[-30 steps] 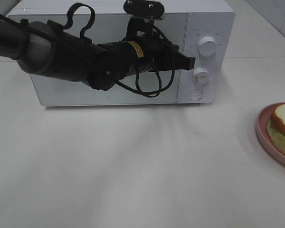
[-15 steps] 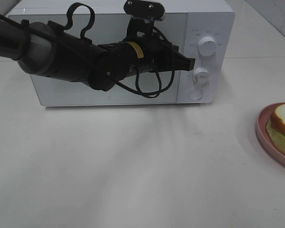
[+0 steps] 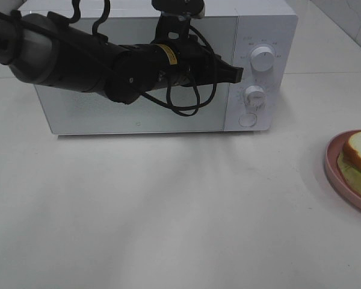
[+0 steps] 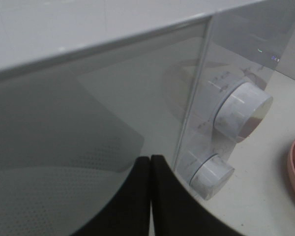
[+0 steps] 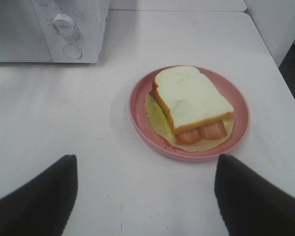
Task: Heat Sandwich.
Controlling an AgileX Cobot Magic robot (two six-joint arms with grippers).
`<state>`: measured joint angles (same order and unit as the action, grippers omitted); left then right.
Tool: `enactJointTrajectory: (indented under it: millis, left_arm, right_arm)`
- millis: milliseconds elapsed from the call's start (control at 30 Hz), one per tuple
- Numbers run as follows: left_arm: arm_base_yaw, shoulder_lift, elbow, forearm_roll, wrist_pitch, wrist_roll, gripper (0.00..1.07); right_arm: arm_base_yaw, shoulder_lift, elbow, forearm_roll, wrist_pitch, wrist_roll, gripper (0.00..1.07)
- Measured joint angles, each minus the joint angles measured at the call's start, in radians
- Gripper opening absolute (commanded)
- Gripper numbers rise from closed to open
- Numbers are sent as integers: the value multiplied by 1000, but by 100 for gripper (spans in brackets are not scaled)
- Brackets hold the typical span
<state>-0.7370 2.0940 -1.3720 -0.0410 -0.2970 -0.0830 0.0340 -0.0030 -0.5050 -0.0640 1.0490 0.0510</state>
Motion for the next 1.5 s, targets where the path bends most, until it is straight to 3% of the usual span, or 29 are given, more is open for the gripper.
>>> enactJointTrajectory:
  millis: [500, 800, 1067, 1200, 1267, 1300, 1367, 1400, 1500]
  left_arm:
    - [-81, -74, -9, -40, 108, 43, 0]
    - [-149, -99, -13, -40, 330, 48, 0]
    - [-162, -181, -13, -40, 664, 48, 0]
    - [-162, -209, -13, -40, 828, 48, 16]
    - [-162, -236, -13, -40, 907, 48, 53]
    - [-162, -236, -13, -40, 907, 48, 53]
    - [-162, -256, -13, -40, 961, 48, 84]
    - [-162, -267, -13, -40, 1010, 48, 105]
    - [-162, -274, -13, -39, 1067, 48, 103]
  right_arm:
    - [0, 0, 0, 0, 0, 0, 75]
    - [0, 0, 0, 0, 0, 0, 75]
    - [0, 0, 0, 0, 0, 0, 75]
    - [0, 0, 0, 0, 0, 0, 75]
    - [0, 0, 0, 0, 0, 0, 75]
    - [0, 0, 0, 0, 0, 0, 75]
    - [0, 0, 0, 0, 0, 0, 75]
    - [0, 0, 0, 0, 0, 0, 75]
    - [0, 0, 0, 0, 0, 0, 75]
